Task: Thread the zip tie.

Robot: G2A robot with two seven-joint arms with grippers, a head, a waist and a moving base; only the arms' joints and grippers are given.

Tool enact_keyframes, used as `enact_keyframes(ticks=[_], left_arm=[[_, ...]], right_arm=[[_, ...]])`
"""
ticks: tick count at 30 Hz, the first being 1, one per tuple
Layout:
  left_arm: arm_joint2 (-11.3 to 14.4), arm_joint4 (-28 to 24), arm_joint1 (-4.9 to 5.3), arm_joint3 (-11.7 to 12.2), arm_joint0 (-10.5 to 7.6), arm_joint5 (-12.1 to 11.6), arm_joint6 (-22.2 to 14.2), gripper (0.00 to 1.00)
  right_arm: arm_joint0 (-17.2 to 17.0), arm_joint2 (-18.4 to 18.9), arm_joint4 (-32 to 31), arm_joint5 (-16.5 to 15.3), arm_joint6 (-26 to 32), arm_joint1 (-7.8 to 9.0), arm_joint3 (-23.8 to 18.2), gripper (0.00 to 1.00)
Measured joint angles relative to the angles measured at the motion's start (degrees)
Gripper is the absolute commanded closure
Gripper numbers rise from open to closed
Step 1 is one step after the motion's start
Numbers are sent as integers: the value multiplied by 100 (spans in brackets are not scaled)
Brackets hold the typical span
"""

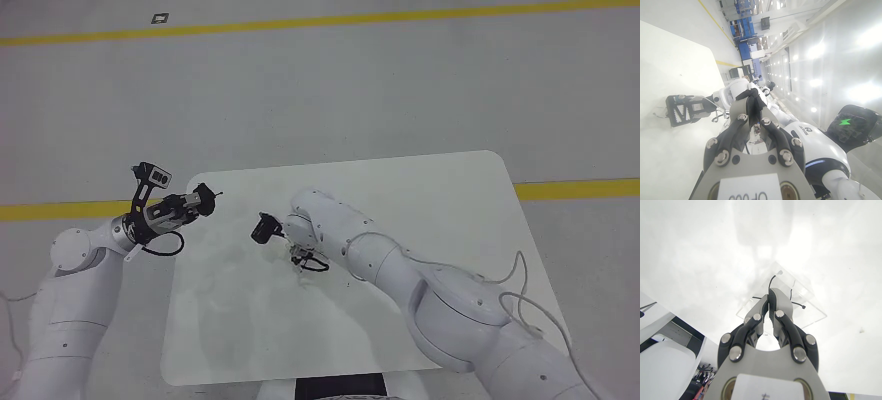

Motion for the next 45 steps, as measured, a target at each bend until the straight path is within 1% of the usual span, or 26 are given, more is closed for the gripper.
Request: enact_keyframes(ticks=[5,11,15,20,25,28,32,34,38,40,41,45], left_arm=[[0,0,0,0,0,0,0,100],[0,0,0,0,0,0,0,100],[0,0,0,0,0,0,0,100],[0,0,0,0,0,0,0,100],[0,0,0,0,0,0,0,100],[0,0,0,0,0,0,0,100],[0,0,0,0,0,0,0,100],[0,0,0,0,0,0,0,100],[0,0,0,0,0,0,0,100],[0,0,0,0,0,0,0,100],[0,0,0,0,0,0,0,100],[0,0,0,0,0,0,0,100]], right_arm=[[35,104,-15,79,219,57,-217,100],[20,274,-42,166,589,206,-587,100],[-40,419,-91,225,853,355,-941,100],[-172,615,-187,328,1003,548,-1357,100],[-354,992,-176,367,1114,813,-1895,100],[-513,1298,-149,370,1162,1002,-2273,100],[-841,1853,-104,554,1011,1276,-2845,100],[-1101,2202,-73,698,840,1425,-3208,100],[-1686,2825,-16,734,602,1685,-3930,100],[-1890,3041,38,690,537,1764,-4155,100],[-1932,3093,53,675,524,1781,-4200,100],[-1929,3092,56,671,524,1780,-4196,100]])
